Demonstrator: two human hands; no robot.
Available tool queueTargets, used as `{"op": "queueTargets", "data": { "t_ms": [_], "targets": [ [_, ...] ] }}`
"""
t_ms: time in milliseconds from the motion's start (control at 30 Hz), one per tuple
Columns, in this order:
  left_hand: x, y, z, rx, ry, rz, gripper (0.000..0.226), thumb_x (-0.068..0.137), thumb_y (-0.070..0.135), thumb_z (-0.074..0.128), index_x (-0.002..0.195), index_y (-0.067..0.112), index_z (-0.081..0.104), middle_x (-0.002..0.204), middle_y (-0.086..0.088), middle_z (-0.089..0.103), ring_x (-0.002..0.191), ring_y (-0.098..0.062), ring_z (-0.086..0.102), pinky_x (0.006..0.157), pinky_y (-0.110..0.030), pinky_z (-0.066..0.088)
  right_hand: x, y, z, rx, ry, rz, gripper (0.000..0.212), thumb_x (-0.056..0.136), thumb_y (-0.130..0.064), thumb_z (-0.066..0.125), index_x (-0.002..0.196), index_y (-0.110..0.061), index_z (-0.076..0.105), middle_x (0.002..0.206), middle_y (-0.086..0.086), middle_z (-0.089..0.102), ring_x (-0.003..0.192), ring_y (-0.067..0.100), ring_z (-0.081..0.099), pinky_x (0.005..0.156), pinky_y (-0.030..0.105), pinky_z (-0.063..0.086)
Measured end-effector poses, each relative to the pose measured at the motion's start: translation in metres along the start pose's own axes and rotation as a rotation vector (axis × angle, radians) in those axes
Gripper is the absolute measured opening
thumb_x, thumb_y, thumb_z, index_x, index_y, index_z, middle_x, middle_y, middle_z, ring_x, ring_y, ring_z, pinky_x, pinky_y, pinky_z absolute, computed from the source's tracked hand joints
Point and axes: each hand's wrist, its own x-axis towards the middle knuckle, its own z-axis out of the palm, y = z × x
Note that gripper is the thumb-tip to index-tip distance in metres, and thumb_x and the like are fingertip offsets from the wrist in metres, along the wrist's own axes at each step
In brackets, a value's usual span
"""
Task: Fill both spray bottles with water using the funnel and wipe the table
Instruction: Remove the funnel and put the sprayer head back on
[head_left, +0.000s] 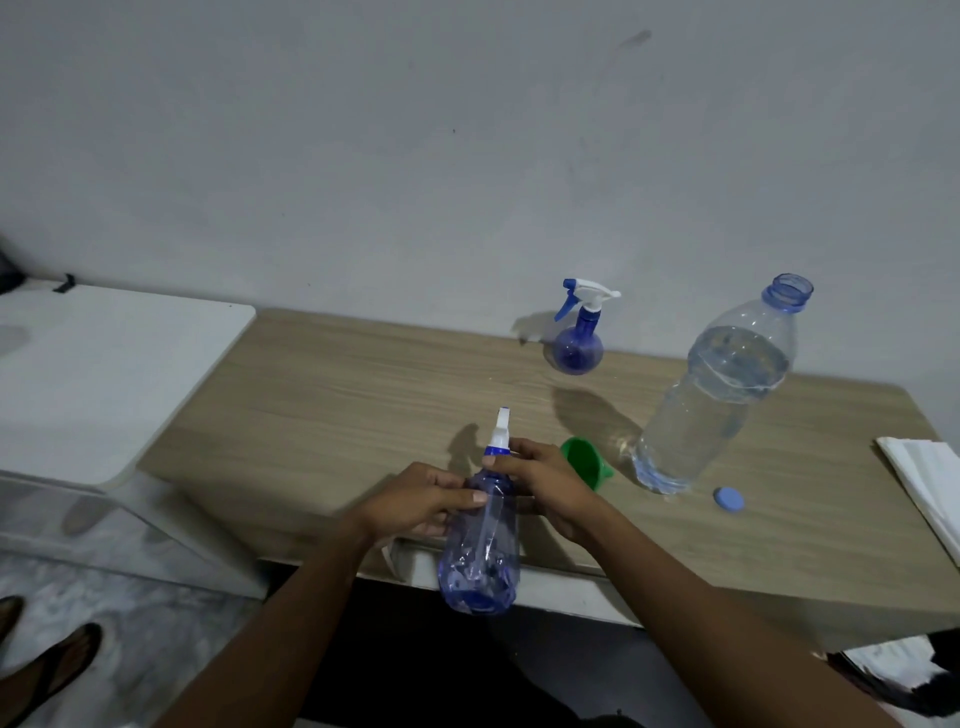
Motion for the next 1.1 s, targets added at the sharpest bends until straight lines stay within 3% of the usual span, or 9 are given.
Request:
{"op": "queueTargets", "data": {
  "t_ms": [200, 333, 400, 500, 733, 933, 1100],
  "targets": [
    [0.002, 0.007, 0.004, 0.005, 0.025, 0.029, 0.027, 0.087, 0.020, 0.074, 0.110, 0.006, 0.074, 0.103, -0.011, 0.077, 0.096, -0.019, 0.074, 0.081, -0.025, 0.059, 0.001, -0.001, -0.005, 0.016, -0.003, -0.022, 0.034, 0.085, -0.033, 0.080, 0.114, -0.018, 0.072, 0.101, 0.003, 0.078, 0.087, 0.015, 0.073, 0.077, 0.033, 0.057],
    [0.006, 0.008, 0.006, 0.064, 0.045, 0.036, 0.028, 0.088, 0.017, 0.074, 0.108, -0.001, 0.074, 0.105, -0.018, 0.075, 0.093, -0.021, 0.072, 0.078, -0.024, 0.060, 0.004, 0.004, -0.008, -0.004, 0.000, 0.005, 0.036, 0.083, -0.036, 0.081, 0.113, -0.018, 0.073, 0.101, 0.005, 0.078, 0.087, 0.017, 0.073, 0.078, 0.036, 0.058],
    [0.008, 0.008, 0.007, 0.085, 0.048, 0.036, 0.028, 0.087, 0.017, 0.075, 0.107, -0.004, 0.073, 0.104, -0.020, 0.075, 0.088, -0.019, 0.073, 0.074, -0.023, 0.060, 0.004, 0.005, -0.009, -0.021, 0.005, -0.003, 0.036, 0.083, -0.037, 0.081, 0.111, -0.015, 0.073, 0.099, 0.007, 0.078, 0.083, 0.018, 0.073, 0.071, 0.033, 0.057],
    [0.009, 0.007, 0.006, 0.100, 0.037, 0.029, 0.027, 0.087, 0.017, 0.075, 0.106, -0.001, 0.074, 0.102, -0.017, 0.076, 0.091, -0.020, 0.074, 0.079, -0.027, 0.060, 0.004, 0.005, -0.009, -0.020, 0.016, -0.008, 0.033, 0.084, -0.033, 0.081, 0.109, -0.013, 0.074, 0.094, 0.005, 0.078, 0.078, 0.014, 0.072, 0.065, 0.030, 0.055],
    [0.009, 0.009, 0.005, 0.093, 0.036, 0.034, 0.027, 0.087, 0.015, 0.074, 0.108, -0.001, 0.074, 0.101, -0.016, 0.076, 0.087, -0.017, 0.073, 0.078, -0.025, 0.060, 0.007, 0.007, -0.009, 0.025, -0.010, 0.011, 0.043, 0.077, -0.035, 0.085, 0.114, -0.017, 0.073, 0.103, 0.008, 0.078, 0.087, 0.020, 0.072, 0.082, 0.039, 0.054],
    [0.008, 0.012, 0.004, 0.089, 0.031, 0.040, 0.026, 0.087, 0.015, 0.074, 0.108, -0.001, 0.074, 0.100, -0.015, 0.076, 0.085, -0.016, 0.074, 0.077, -0.025, 0.060, 0.006, 0.000, -0.009, 0.046, -0.019, 0.015, 0.039, 0.083, -0.028, 0.082, 0.116, -0.013, 0.070, 0.097, 0.005, 0.078, 0.083, 0.017, 0.071, 0.073, 0.032, 0.056],
    [0.010, 0.010, 0.004, 0.126, 0.030, 0.043, 0.026, 0.087, 0.016, 0.075, 0.107, 0.000, 0.074, 0.100, -0.015, 0.076, 0.086, -0.016, 0.074, 0.078, -0.026, 0.060, 0.005, 0.003, -0.011, 0.033, 0.005, 0.011, 0.041, 0.081, -0.032, 0.083, 0.112, -0.009, 0.072, 0.095, 0.010, 0.077, 0.085, 0.022, 0.068, 0.081, 0.042, 0.050]
  ]
}}
